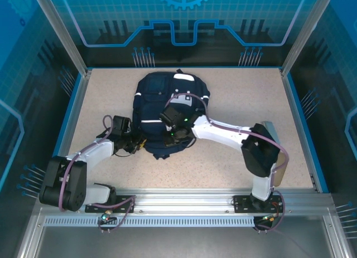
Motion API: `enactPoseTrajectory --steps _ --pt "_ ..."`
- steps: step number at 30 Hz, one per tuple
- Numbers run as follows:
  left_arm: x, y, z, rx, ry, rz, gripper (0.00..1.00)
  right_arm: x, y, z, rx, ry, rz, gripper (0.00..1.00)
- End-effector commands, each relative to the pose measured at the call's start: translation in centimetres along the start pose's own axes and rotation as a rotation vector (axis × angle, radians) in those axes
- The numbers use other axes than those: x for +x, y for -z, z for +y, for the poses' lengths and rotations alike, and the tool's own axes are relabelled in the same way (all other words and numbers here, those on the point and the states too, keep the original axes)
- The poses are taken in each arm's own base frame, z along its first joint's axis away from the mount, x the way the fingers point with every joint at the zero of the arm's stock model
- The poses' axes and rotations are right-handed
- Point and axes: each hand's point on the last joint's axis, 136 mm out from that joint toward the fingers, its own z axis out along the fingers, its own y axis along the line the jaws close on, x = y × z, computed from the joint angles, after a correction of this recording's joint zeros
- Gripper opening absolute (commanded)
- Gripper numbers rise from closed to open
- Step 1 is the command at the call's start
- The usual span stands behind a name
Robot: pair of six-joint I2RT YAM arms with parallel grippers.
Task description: Pack books, pencil case, and school supplies into a backpack
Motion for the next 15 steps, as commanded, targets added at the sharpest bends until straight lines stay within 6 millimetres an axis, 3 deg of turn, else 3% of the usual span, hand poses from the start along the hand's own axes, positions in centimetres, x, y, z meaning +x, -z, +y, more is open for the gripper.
enactPoseTrajectory --steps 1,5,8,11,15 --pt "-1.5 0.2 -1.2 0.011 -0.054 -0.069 0.14 1.9 2.3 -6.7 0.260 -0.087 -0.018 0.00" --pt "-1.5 0.4 -1.5 0.017 -0.067 -0.070 0.13 2.7 3.7 -11.1 0.372 -0.203 -0.049 0.00" --pt "-1.6 0.8 -1.8 0.018 -0.082 -0.076 0.12 2.5 4.6 -12.4 0.390 -0.260 -0.074 0.00" --pt "-1.8 1.2 -2.1 0.012 -0.104 -0.091 0.12 1.5 5.2 -11.9 0.372 -0.238 -0.109 0.00" --pt "-2.5 2.3 -2.3 -0.025 -0.139 -0.128 0.19 0.1 4.5 -8.4 0.254 -0.128 -0.122 0.00"
